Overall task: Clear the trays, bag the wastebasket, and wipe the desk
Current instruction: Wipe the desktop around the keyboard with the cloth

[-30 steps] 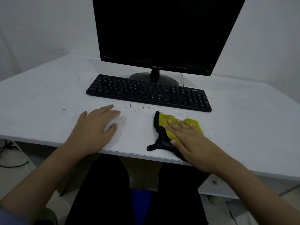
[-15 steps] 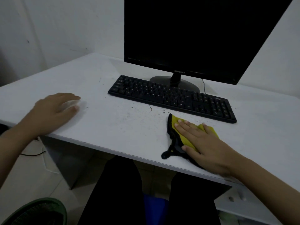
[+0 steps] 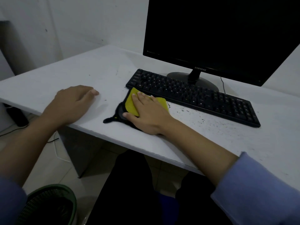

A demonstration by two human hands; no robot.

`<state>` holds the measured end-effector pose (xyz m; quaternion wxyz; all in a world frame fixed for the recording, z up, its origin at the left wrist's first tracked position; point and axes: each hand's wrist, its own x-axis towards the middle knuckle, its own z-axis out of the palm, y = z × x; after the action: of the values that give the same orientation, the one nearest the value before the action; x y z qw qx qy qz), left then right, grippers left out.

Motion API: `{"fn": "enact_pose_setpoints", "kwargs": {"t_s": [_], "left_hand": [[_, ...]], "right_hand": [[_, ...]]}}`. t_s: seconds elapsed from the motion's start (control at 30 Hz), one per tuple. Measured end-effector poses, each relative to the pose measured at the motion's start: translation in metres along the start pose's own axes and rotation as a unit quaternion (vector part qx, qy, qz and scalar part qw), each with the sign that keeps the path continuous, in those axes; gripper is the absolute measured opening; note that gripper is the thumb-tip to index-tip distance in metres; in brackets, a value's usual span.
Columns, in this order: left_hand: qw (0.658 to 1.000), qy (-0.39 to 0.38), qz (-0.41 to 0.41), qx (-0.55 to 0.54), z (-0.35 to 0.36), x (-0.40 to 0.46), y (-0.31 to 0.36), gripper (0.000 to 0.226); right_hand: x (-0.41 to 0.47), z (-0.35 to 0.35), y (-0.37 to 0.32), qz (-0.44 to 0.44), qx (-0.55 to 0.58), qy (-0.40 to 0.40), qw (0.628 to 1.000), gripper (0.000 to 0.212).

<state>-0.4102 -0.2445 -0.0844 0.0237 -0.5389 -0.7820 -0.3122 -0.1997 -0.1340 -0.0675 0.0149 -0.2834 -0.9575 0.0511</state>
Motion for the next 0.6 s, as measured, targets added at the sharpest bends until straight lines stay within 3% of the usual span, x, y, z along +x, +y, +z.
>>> {"fn": "enact_pose_setpoints", "kwargs": {"t_s": [0.3, 0.43, 0.6], "left_hand": [[0.998, 0.045, 0.003, -0.052, 0.000, -0.002, -0.003, 0.062], [0.991, 0.087, -0.001, -0.100, -0.003, -0.006, 0.000, 0.059], [0.992, 0.092, -0.008, -0.081, -0.005, -0.006, 0.001, 0.061]], "right_hand": [[0.043, 0.000, -0.037, -0.087, -0.014, -0.016, 0.996, 0.059], [0.034, -0.002, -0.044, -0.158, 0.010, -0.026, 0.987, 0.052], [0.002, -0.003, -0.052, -0.196, 0.009, -0.031, 0.980, 0.052]]}}
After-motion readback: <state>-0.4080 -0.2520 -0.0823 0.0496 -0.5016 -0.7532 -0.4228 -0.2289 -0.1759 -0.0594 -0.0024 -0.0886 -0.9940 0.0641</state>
